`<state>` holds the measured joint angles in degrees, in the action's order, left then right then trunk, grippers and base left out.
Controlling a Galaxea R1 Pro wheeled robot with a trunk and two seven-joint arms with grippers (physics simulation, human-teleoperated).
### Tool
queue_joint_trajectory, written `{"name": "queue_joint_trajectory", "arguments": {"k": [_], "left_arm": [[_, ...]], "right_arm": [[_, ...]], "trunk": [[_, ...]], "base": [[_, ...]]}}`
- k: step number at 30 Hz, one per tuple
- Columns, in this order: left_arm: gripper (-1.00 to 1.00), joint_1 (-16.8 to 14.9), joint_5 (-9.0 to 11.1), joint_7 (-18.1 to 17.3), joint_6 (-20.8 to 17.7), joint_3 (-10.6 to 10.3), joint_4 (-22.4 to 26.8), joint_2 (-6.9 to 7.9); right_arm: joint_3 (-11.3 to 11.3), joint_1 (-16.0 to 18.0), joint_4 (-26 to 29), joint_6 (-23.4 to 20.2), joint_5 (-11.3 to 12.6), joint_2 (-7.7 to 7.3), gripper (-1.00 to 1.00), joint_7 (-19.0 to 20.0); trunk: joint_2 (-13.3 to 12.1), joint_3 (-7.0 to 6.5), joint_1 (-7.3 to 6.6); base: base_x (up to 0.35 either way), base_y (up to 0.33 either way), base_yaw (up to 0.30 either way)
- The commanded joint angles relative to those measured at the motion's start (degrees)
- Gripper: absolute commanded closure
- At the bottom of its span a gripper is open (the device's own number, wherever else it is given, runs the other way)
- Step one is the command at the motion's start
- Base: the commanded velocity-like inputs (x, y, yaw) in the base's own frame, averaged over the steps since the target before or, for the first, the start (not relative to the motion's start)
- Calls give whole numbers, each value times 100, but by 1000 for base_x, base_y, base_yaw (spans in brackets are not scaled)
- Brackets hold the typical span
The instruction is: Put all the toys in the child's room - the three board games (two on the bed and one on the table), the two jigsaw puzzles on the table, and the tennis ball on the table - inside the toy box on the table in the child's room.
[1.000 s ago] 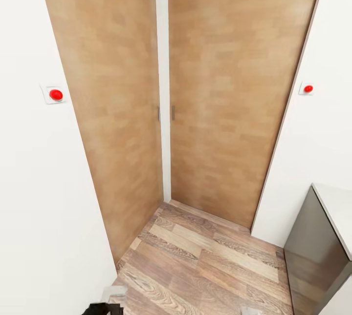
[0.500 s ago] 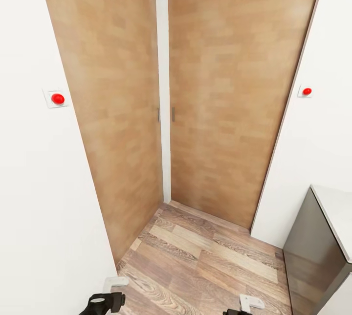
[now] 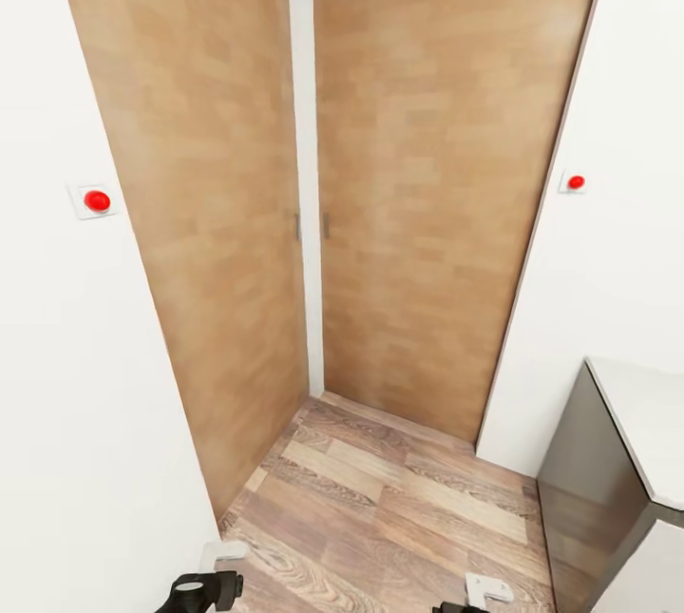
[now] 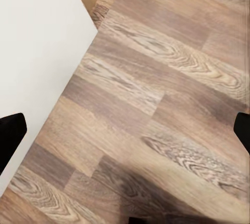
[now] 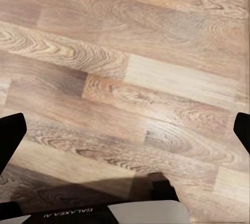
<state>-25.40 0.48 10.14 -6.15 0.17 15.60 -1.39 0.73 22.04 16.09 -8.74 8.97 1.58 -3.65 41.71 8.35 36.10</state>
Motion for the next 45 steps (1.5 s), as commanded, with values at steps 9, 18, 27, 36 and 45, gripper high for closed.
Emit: {"name": "queue_joint_trajectory", "arguments": {"k": [9, 18, 27, 36, 45], "left_arm": [[-100, 0, 5, 15, -35, 0, 5, 14], [-100, 2, 5, 15, -35, 0, 4, 17], [-100, 9, -3, 15, -35, -6, 1, 8], [-100, 9, -5, 15, -32, -8, 0, 1], [-100, 9, -9, 15, -27, -8, 4, 5]], "right_arm": [[-1, 2, -29, -18, 43, 17, -100, -22], [3, 2, -36, -15, 46, 18, -100, -22], [-2, 2, -36, -20, 52, 18, -100, -25], [6, 2, -40, -25, 52, 18, -100, -30], [6, 2, -44, -31, 54, 18, -100, -38]], "trunk": [[-355, -153, -197], [-716, -315, -395], [-1077, -476, -592], [-1438, -638, -790], [-1799, -799, -988]], "base": [[0, 0, -271], [0, 0, -278], [0, 0, -279], [0, 0, -279], [0, 0, -279]]}}
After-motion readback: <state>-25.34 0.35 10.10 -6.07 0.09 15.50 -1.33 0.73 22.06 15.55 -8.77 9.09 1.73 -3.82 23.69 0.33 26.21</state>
